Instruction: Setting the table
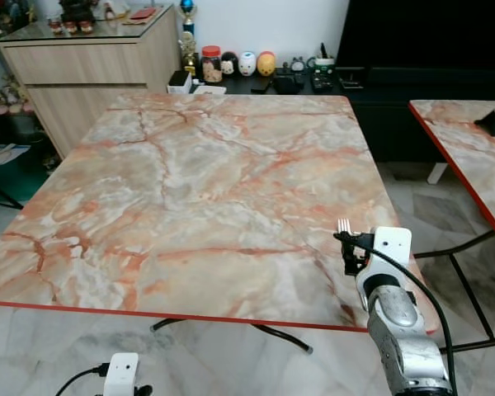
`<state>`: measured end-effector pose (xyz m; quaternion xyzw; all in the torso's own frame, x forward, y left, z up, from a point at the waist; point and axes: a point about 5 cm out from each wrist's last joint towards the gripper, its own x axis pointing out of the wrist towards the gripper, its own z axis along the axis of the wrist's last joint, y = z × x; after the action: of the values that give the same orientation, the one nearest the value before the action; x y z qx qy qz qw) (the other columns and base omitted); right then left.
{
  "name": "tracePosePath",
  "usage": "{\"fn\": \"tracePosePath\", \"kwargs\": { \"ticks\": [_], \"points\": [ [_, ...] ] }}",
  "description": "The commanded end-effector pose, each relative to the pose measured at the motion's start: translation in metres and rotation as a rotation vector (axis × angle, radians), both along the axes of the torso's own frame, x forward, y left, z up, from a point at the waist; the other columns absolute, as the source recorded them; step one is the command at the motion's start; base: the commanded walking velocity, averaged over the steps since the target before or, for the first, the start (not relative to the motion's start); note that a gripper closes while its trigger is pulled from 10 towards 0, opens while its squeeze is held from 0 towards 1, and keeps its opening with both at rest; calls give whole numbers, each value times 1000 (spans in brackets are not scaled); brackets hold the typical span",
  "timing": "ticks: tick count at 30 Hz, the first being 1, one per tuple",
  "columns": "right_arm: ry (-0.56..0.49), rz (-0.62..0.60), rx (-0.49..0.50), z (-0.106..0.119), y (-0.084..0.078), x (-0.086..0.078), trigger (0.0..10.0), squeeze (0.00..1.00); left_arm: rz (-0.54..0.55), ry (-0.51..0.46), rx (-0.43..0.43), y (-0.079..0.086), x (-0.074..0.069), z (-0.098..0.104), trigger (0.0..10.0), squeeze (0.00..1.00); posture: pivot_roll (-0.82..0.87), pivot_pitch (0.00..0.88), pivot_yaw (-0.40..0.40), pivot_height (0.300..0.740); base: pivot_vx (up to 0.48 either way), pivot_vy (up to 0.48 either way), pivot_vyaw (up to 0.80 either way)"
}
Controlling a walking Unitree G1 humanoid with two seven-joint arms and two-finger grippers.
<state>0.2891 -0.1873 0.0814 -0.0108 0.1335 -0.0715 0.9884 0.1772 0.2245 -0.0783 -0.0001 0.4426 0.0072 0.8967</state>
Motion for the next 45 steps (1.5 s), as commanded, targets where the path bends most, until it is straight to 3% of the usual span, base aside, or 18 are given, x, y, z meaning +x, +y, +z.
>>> {"fn": "tracePosePath", "kwargs": {
  "ticks": [1,2,3,4,5,6,15,19,32,45],
  "points": [
    [9,5,12,2,1,4,10000,596,-4,19,6,2,-4,-2,10000,0,16,0,13,740,0,0,0],
    [9,-4,23,5,0,5,10000,1000,-5,19,7,2,-4,-2,10000,0,17,0,14,740,0,0,0],
    [26,9,7,6,1,8,10000,1000,-4,18,7,2,-4,-2,10000,0,17,0,14,740,0,0,0],
    [42,44,-17,6,3,11,10000,239,-4,19,7,2,-4,-2,10000,0,17,0,14,740,0,0,0],
    [46,57,-24,6,5,12,10000,239,-4,19,8,2,-4,-2,10000,0,15,0,16,740,0,0,0],
    [46,56,-22,6,5,13,10000,0,-5,19,8,2,-4,-2,10000,0,16,0,17,740,0,0,0],
    [84,56,58,6,7,23,10000,0,-4,17,7,1,-3,-1,10000,0,20,0,19,740,0,0,0],
    [115,78,29,3,10,28,10000,0,-7,17,8,1,-3,-1,10000,0,21,0,19,740,0,0,0],
    [152,42,40,-5,5,25,10000,0,-5,20,5,1,-3,-2,10000,0,26,0,18,740,0,0,0],
    [176,71,46,-11,13,25,10000,0,-7,19,6,1,-3,-1,10000,0,29,0,19,740,0,0,0]
  ]
}}
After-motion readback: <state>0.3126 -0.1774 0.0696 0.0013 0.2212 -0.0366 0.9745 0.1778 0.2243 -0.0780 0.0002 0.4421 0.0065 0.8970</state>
